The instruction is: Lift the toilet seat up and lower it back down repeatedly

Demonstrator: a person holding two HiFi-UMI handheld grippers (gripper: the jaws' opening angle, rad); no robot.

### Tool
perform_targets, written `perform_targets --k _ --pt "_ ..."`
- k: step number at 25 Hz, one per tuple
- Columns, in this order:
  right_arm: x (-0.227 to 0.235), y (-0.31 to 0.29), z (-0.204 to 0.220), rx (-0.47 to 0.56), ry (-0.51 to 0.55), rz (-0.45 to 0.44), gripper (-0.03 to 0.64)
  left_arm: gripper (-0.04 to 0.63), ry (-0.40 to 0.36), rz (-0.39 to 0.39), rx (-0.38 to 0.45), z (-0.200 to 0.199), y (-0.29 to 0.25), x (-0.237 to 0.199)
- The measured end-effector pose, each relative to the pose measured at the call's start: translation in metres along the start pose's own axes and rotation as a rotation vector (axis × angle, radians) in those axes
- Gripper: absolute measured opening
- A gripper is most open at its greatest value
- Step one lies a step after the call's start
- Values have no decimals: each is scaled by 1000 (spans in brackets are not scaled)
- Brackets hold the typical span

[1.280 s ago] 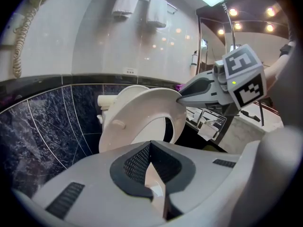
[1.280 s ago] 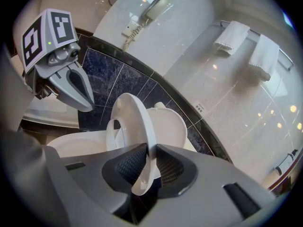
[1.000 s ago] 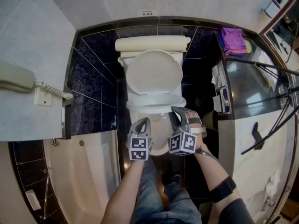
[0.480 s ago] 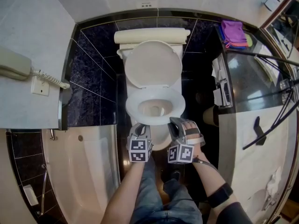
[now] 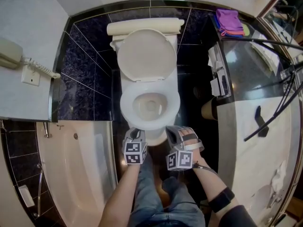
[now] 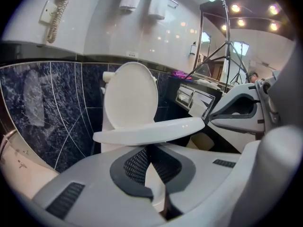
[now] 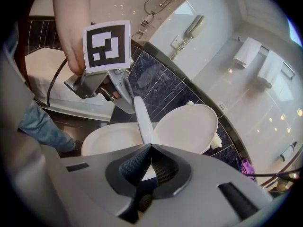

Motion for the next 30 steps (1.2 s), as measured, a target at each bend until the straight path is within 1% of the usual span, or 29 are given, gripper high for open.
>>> perform_targets --k 3,6,9,12,17,21,23,26,30 --pt "-16 2 22 -18 -74 2 18 -8 5 -6 -19 28 -7 3" --pt "-32 -5 46 -51 -167 2 18 -8 7 1 -51 63 -14 8" --pt "-44 -18 68 -85 -300 7 18 -8 -21 13 -95 100 -22 12" --pt "-56 -35 88 -114 -440 17 18 -9 -41 47 -135 129 -33 16" --pt "-76 -64 119 -147 -584 25 18 -9 -74 55 -186 183 -61 16" --pt "-84 -83 139 -165 -641 29 18 -11 -82 47 -220 216 -85 14" --pt "-88 -92 146 -170 -650 27 18 -11 -93 44 -235 225 -95 13" --pt "-97 -99 152 -178 -659 11 18 -10 -101 38 -279 240 -102 13" --pt "-95 -105 150 -170 -657 13 18 -9 -107 29 -319 251 -112 12"
Point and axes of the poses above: the fingertips, and each gripper's own axes: y backward along the fingers, x to its right, z out of its underside, the point moved 10 cm from there along y, backward along the fingers, and after that the axes turned 4 degrees about -x, right-handed, at the moved point
